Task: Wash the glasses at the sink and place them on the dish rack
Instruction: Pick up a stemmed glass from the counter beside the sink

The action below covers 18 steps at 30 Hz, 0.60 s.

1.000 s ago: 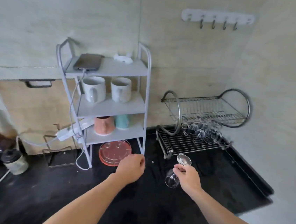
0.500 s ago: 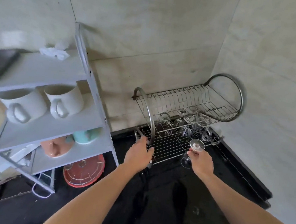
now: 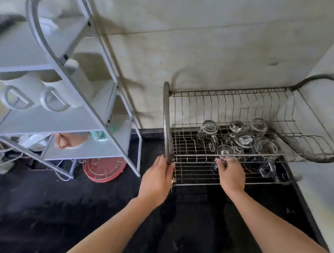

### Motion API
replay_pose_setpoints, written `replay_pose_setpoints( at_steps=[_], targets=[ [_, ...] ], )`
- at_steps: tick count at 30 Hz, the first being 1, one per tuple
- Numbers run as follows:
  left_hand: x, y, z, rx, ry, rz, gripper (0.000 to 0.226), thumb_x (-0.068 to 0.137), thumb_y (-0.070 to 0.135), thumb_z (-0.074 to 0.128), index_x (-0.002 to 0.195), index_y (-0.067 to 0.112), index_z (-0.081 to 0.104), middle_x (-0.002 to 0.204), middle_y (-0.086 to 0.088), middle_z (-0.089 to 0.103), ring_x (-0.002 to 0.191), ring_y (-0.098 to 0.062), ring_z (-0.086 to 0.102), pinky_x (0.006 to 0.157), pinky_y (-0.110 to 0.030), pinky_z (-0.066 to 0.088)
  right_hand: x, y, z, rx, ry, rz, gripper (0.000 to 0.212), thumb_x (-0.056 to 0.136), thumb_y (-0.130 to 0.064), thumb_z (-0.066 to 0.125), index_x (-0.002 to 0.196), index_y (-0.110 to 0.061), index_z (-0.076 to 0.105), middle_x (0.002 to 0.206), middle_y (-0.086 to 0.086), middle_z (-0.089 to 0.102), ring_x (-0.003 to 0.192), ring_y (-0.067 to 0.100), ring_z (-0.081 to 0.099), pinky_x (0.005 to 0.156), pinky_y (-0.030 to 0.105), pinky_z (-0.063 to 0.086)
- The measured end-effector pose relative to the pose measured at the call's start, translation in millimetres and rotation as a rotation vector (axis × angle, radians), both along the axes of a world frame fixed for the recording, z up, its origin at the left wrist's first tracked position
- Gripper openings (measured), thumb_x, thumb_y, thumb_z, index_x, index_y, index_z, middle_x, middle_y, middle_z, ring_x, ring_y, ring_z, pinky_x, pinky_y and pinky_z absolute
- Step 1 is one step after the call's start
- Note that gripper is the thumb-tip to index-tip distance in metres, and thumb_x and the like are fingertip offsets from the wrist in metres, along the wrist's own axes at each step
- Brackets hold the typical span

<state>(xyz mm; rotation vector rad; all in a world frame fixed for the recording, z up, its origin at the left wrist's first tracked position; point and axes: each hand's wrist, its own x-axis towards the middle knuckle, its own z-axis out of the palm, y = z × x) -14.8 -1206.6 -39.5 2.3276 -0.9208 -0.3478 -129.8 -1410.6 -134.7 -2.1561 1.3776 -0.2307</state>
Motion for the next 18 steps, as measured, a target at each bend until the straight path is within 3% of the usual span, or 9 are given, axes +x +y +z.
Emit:
replay_pose_setpoints(
  at_steps=[5,10,13,18],
  targets=[
    [-3.5,1.0,2.3,-0.062,0.006,0.029,0.023,0.101,0.032,0.040,0.102,0.013,0.054,0.091,0.002,0.058,0.075,-0.017,0.057,0.066,-0.037,0.047,-6.6,2.0,5.0,0.044,-0.069,0.018,0.037,0.092,-0.044,0.059,0.103,-0.009,0.064,0.113,0.009,0.060,0.096,0.027,0.061,0.078,0.038,0.051],
    [-1.8,28.6,4.7,0.027,0.021,-0.006,0.025,0.100,0.032,0.043,0.120,0.020,0.053,0.103,0.005,0.062,0.091,-0.017,0.060,0.072,-0.032,0.045,-22.9,23.1,14.9,0.012,-0.104,-0.021,0.047,0.089,-0.043,0.063,0.125,-0.014,0.058,0.123,0.004,0.060,0.108,0.023,0.061,0.086,0.037,0.051],
    [-1.3,71.4,-1.3,0.127,0.033,0.011,0.028,0.097,0.032,0.044,0.120,0.020,0.055,0.108,0.002,0.065,0.100,-0.021,0.060,0.083,-0.036,0.050,-28.1,57.2,26.7,-0.026,-0.124,-0.012,0.038,0.092,-0.035,0.062,0.124,-0.014,0.060,0.117,0.003,0.064,0.102,0.022,0.064,0.080,0.036,0.052],
    [-0.1,185.9,0.2,0.184,0.028,0.062,0.025,0.096,0.028,0.045,0.115,0.018,0.057,0.105,0.000,0.065,0.097,-0.023,0.060,0.082,-0.037,0.050,-20.5,163.5,47.5,-0.040,-0.164,0.064,0.029,0.092,-0.027,0.061,0.120,-0.018,0.063,0.105,-0.005,0.070,0.094,0.020,0.066,0.079,0.035,0.052]
  ],
)
